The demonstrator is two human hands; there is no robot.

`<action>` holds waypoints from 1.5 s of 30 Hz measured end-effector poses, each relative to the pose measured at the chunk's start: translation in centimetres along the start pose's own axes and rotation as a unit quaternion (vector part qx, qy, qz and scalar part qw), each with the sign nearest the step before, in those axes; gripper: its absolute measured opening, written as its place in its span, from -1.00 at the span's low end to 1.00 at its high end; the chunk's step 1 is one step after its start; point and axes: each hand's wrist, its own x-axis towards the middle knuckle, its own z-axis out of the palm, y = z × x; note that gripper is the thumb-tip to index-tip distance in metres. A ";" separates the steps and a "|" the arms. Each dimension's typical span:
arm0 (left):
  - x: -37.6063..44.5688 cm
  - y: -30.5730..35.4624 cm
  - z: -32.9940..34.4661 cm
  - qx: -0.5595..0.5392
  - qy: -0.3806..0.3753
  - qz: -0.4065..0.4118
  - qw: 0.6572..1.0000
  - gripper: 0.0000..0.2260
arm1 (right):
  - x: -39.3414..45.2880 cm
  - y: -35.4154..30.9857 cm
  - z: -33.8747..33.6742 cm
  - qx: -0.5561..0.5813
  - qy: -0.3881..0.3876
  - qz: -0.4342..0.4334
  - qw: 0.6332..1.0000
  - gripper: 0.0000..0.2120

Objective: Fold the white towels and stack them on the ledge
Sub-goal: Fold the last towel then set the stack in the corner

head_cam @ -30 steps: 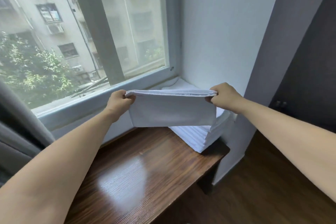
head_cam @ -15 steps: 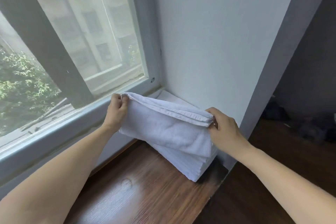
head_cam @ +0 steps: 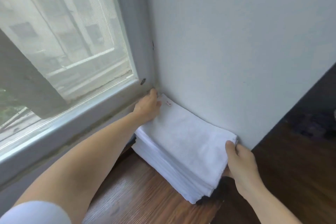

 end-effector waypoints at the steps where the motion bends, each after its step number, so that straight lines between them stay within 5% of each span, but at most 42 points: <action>1: -0.1 0.0 0.5 0.005 0.013 0.016 1.000 -0.69 | 0.1 0.3 0.0 -0.014 0.020 -0.011 1.000 -0.65; 8: 0.2 0.1 -0.1 -0.006 0.097 0.068 0.993 -0.80 | 0.3 -0.4 0.6 -0.045 0.090 -0.085 0.991 -0.60; 11: -0.3 0.0 0.3 0.069 0.065 0.050 0.994 -0.76 | 0.0 -0.7 0.3 -0.062 0.082 -0.082 0.991 -0.69; 14: -1.6 0.7 -0.2 0.163 0.132 0.118 0.971 -0.77 | -1.8 -1.0 -0.1 -0.145 0.129 -0.157 0.968 -0.79; 16: -3.2 1.7 -0.5 0.136 0.167 0.187 0.958 -0.82 | -3.0 -2.2 0.5 -0.199 0.120 -0.314 0.921 -0.89; 19: -5.8 3.0 0.0 0.066 0.049 0.190 0.978 -0.65 | -1.4 -3.6 3.5 -0.300 -0.040 -0.472 0.828 -0.85; 23: -6.6 2.5 1.6 0.125 -0.028 0.178 0.976 -0.34 | 2.4 -3.9 8.3 -0.529 -0.158 -0.457 0.698 -0.38; 26: -6.3 0.9 2.6 0.126 -0.060 0.121 0.983 -0.21 | 3.9 -2.2 8.8 -0.610 -0.198 -0.409 0.650 -0.25; 33: -5.4 -0.4 1.8 0.090 -0.153 0.119 0.977 -0.02 | 4.0 -1.5 7.3 -0.601 -0.195 -0.400 0.664 -0.34; 38: -5.3 -2.0 1.8 0.061 -0.157 0.159 0.973 -0.05 | 4.6 -1.8 7.3 -0.582 -0.226 -0.378 0.684 -0.37; 45: -5.4 -2.9 2.0 0.048 -0.161 0.177 0.970 -0.05 | 5.0 -1.7 6.9 -0.593 -0.233 -0.391 0.664 -0.35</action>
